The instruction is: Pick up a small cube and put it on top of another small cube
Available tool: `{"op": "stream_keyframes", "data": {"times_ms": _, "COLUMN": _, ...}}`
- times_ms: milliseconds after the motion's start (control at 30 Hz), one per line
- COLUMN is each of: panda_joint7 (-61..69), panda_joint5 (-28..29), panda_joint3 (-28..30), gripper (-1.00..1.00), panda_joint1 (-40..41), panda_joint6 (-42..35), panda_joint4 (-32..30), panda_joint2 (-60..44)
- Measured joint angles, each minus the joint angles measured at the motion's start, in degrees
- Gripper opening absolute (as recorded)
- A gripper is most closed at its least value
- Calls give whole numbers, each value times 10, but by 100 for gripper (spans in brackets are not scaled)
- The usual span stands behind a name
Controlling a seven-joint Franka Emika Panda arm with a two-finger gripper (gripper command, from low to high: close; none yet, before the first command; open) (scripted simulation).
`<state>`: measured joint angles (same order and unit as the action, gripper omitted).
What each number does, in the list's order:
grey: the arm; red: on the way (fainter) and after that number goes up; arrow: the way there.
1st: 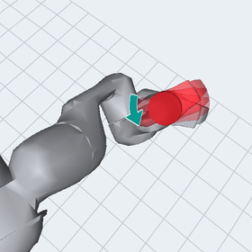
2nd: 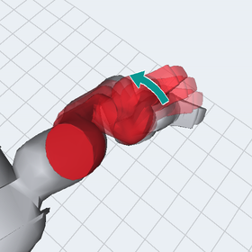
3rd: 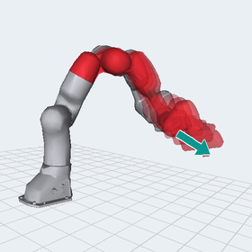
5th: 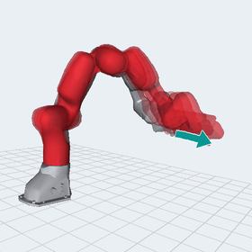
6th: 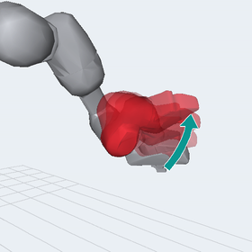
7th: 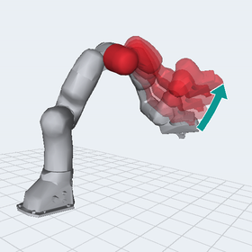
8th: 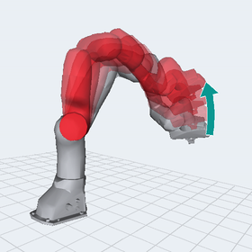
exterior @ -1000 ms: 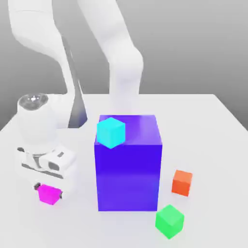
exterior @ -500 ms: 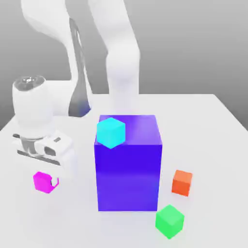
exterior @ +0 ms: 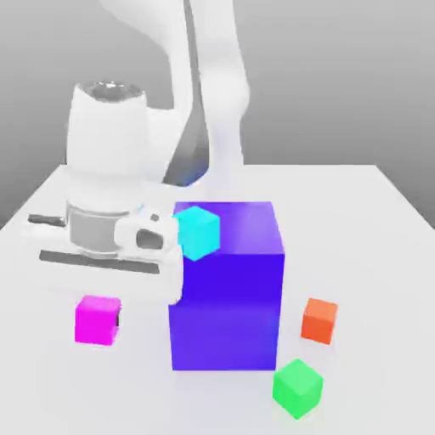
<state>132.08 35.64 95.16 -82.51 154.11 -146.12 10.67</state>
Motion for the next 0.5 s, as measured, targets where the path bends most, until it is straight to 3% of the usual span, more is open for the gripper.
{"op": "stream_keyframes", "data": {"times_ms": 367, "panda_joint7": 180, "panda_joint5": 49, "panda_joint3": -6, "gripper": -100, "panda_joint1": -223, "panda_joint6": -96, "panda_joint4": 35, "panda_joint2": 90}}
{"op": "stream_keyframes", "data": {"times_ms": 500, "panda_joint7": 221, "panda_joint5": 60, "panda_joint3": 31, "gripper": -100, "panda_joint1": -275, "panda_joint6": -120, "panda_joint4": 25, "panda_joint2": 129}}
